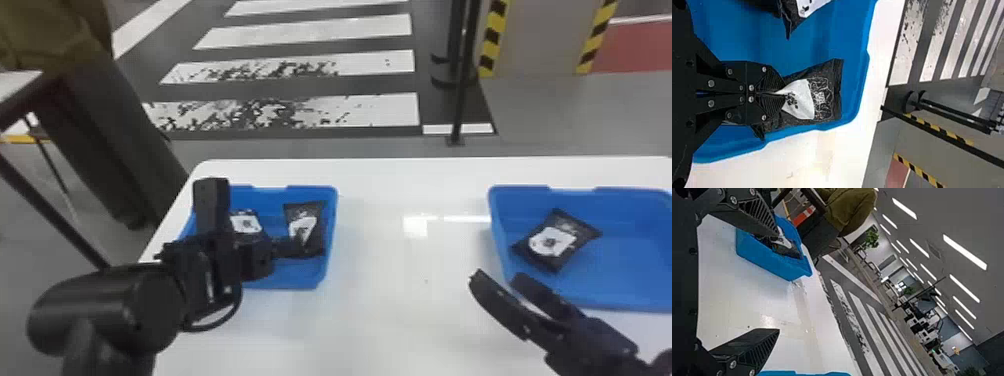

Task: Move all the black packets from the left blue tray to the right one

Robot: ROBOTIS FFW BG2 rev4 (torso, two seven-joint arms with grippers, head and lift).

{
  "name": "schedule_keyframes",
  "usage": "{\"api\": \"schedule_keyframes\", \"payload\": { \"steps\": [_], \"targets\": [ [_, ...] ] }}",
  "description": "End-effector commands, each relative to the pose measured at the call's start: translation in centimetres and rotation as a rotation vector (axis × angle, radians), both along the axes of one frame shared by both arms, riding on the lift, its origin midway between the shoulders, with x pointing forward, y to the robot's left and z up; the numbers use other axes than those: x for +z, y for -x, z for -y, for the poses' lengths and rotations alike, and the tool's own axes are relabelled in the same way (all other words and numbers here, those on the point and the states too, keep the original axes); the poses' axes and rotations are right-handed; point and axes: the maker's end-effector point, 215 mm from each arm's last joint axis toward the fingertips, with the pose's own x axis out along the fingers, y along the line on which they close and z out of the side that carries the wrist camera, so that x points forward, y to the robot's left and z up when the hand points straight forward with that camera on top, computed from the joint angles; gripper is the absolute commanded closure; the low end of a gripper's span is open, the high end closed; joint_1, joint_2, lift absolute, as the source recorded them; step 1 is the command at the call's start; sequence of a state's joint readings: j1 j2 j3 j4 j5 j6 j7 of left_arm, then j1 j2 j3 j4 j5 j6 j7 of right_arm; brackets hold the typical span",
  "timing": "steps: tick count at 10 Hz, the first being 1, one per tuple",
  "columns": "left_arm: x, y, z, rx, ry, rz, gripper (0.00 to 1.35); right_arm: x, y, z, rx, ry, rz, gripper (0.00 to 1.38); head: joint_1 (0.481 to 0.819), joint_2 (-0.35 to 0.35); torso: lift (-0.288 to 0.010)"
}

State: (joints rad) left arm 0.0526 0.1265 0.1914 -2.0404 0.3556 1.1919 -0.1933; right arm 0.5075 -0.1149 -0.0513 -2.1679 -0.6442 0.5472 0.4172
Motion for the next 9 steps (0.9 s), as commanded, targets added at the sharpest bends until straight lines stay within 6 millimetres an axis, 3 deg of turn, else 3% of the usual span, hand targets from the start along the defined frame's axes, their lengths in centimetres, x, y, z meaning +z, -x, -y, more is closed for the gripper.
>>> {"api": "schedule_keyframes", "payload": {
  "steps": [1, 5, 7, 9],
  "targets": [
    [1.8, 2.2, 1.7, -0.046, 0.018, 0.038, 1.21, 0.6, -0.5, -0.4, 0.006, -0.009, 0.014, 0.16, 0.695, 0.168, -0.14],
    [6.8, 7.0, 8.6, -0.213, 0.086, 0.149, 1.21, 3.8, -3.4, -0.8, 0.016, -0.048, 0.083, 0.16, 0.695, 0.112, -0.14],
    [7.2, 8.6, 11.6, -0.279, 0.133, 0.145, 1.21, 5.9, -3.8, -2.5, 0.052, -0.092, 0.117, 0.16, 0.695, 0.067, -0.14],
    [8.1, 9.5, 15.1, -0.354, 0.188, 0.153, 1.21, 6.0, -4.6, -4.1, 0.096, -0.125, 0.122, 0.16, 0.695, 0.049, -0.14]
  ]
}}
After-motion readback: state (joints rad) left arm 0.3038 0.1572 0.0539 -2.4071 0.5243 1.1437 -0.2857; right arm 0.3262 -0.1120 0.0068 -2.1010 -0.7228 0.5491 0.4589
